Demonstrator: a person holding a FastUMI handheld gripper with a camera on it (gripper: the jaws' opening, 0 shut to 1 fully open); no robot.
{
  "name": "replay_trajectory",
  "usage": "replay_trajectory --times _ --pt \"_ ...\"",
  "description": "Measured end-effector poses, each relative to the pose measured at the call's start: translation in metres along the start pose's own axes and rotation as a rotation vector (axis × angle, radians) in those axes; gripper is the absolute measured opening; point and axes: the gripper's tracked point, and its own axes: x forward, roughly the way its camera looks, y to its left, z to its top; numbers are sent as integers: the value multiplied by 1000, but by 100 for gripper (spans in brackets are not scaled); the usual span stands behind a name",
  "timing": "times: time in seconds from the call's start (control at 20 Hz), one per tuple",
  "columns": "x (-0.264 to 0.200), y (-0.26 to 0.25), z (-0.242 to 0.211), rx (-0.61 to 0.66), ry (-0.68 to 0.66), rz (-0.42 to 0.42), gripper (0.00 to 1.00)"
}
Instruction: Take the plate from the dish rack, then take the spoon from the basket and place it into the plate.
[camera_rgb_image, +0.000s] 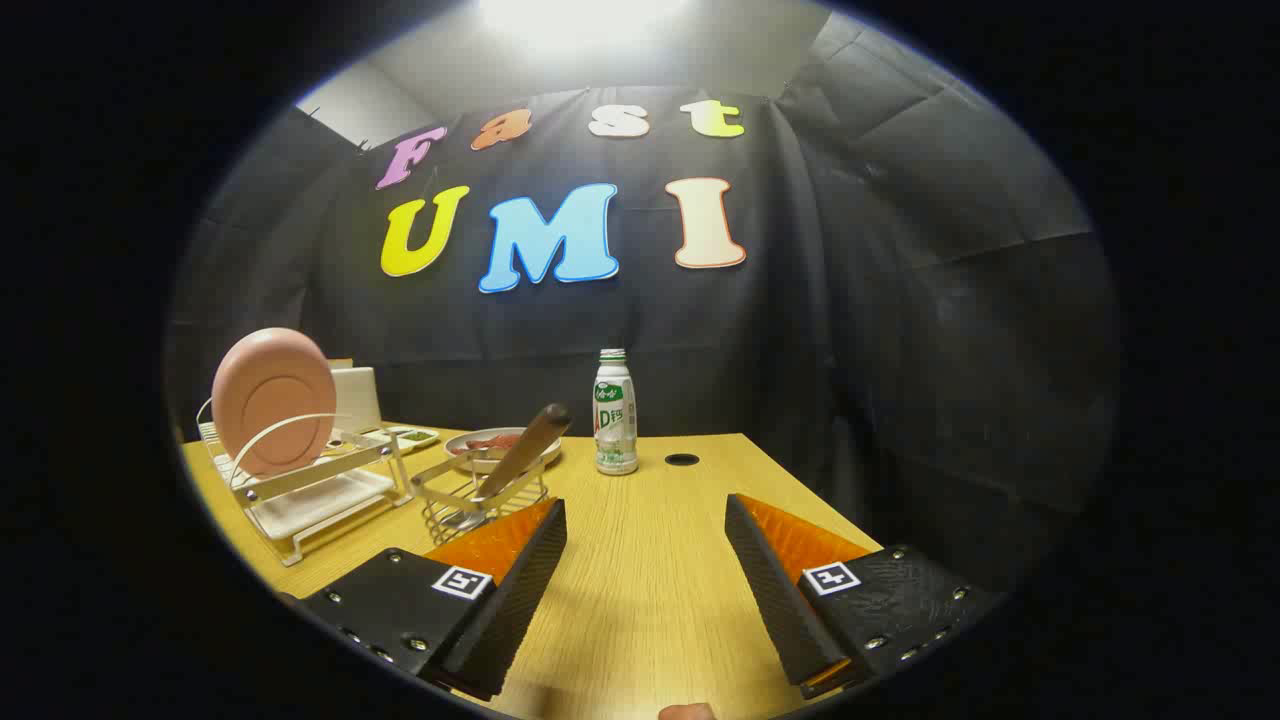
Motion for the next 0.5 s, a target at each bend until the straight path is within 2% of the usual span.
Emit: replay_trajectory --times 0.25,0.5 --pt "17 -42 35 -15 -71 -114 97" --pt "-21 -77 65 -35 -94 -191 97"
